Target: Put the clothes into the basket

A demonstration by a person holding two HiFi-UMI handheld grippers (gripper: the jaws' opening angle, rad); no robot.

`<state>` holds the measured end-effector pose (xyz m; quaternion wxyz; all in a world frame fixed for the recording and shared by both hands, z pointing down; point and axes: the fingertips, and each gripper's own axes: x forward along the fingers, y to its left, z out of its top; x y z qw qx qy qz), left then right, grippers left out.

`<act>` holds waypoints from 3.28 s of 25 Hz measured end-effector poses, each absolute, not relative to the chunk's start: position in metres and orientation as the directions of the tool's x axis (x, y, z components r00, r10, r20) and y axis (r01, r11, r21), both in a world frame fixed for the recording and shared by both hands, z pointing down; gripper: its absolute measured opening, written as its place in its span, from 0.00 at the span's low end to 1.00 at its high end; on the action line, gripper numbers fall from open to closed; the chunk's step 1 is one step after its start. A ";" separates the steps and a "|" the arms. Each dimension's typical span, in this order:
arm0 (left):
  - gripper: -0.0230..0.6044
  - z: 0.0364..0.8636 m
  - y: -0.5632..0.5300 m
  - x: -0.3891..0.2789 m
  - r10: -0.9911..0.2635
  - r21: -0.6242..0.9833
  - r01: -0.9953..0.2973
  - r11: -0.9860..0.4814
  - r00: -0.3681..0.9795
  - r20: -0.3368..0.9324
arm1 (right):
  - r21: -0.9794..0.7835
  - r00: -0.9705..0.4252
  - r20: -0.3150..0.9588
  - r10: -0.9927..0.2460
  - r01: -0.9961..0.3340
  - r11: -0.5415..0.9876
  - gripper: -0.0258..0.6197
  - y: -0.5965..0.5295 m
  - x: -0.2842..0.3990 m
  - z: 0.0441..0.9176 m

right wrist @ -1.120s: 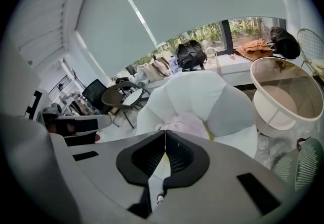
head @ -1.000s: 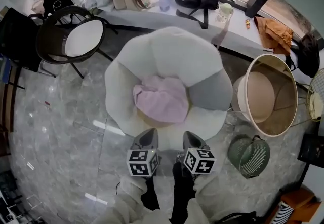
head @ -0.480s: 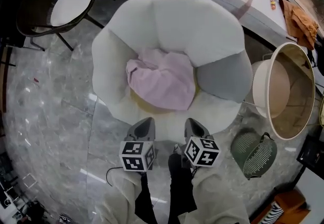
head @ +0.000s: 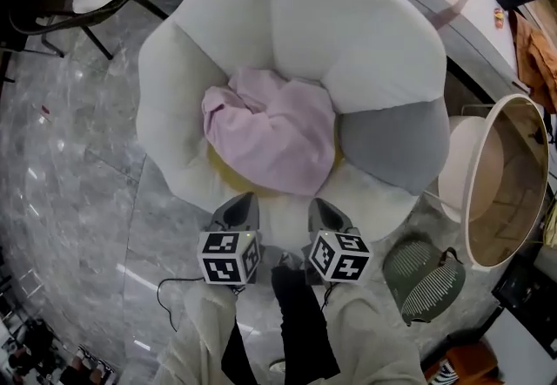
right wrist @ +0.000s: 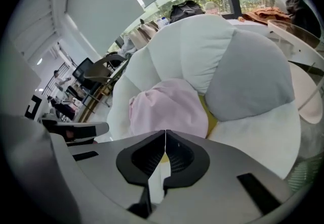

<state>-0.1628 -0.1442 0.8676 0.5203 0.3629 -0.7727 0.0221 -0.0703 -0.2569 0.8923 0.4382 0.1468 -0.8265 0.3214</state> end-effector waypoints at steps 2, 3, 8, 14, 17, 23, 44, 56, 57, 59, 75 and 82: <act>0.03 0.878 -0.151 -0.166 -0.537 0.345 -0.577 0.740 -0.199 0.820 | -0.393 -0.564 0.823 0.063 -0.486 0.780 0.08 -0.261 -0.080 0.905; 0.03 0.882 -0.153 -0.168 -0.537 0.345 -0.575 0.742 -0.201 0.819 | -0.390 -0.563 0.824 0.073 -0.468 0.793 0.08 -0.262 -0.086 0.911; 0.03 0.908 -0.157 -0.159 -0.517 0.343 -0.554 0.759 -0.192 0.834 | -0.375 -0.547 0.830 0.113 -0.397 0.838 0.08 -0.258 -0.100 0.946; 0.03 0.920 -0.151 -0.150 -0.506 0.349 -0.526 0.776 -0.188 0.842 | -0.356 -0.507 0.850 0.146 -0.347 0.867 0.22 -0.245 -0.099 0.981; 0.03 0.923 -0.147 -0.151 -0.500 0.343 -0.517 0.785 -0.200 0.843 | -0.330 -0.488 0.862 0.141 -0.328 0.885 0.25 -0.245 -0.099 0.992; 0.03 0.930 -0.134 -0.151 -0.484 0.329 -0.486 0.810 -0.235 0.843 | -0.253 -0.449 0.886 0.112 -0.268 0.930 0.32 -0.246 -0.103 1.018; 0.03 0.878 -0.045 -0.153 -0.496 0.345 -0.466 0.815 -0.251 0.831 | -0.324 -0.530 0.839 0.126 -0.300 0.897 0.10 -0.200 -0.127 0.949; 0.03 0.750 -0.020 -0.194 -0.588 0.396 -0.589 0.705 -0.173 0.790 | -0.399 -0.691 0.722 -0.031 -0.452 0.798 0.09 -0.178 -0.164 0.767; 0.03 0.738 -0.009 -0.191 -0.586 0.405 -0.580 0.707 -0.158 0.795 | -0.394 -0.681 0.731 -0.032 -0.461 0.795 0.09 -0.168 -0.157 0.755; 0.03 0.713 0.011 -0.181 -0.580 0.416 -0.569 0.709 -0.135 0.803 | -0.394 -0.664 0.747 -0.031 -0.479 0.784 0.09 -0.147 -0.141 0.728; 0.03 0.578 0.011 -0.157 -0.684 0.469 -0.742 0.480 0.019 0.730 | -0.435 -0.700 0.672 -0.242 -0.637 0.636 0.09 -0.112 -0.075 0.557; 0.03 0.555 -0.028 -0.130 -0.698 0.447 -0.802 0.397 0.052 0.714 | -0.464 -0.703 0.625 -0.339 -0.684 0.563 0.09 -0.141 -0.042 0.526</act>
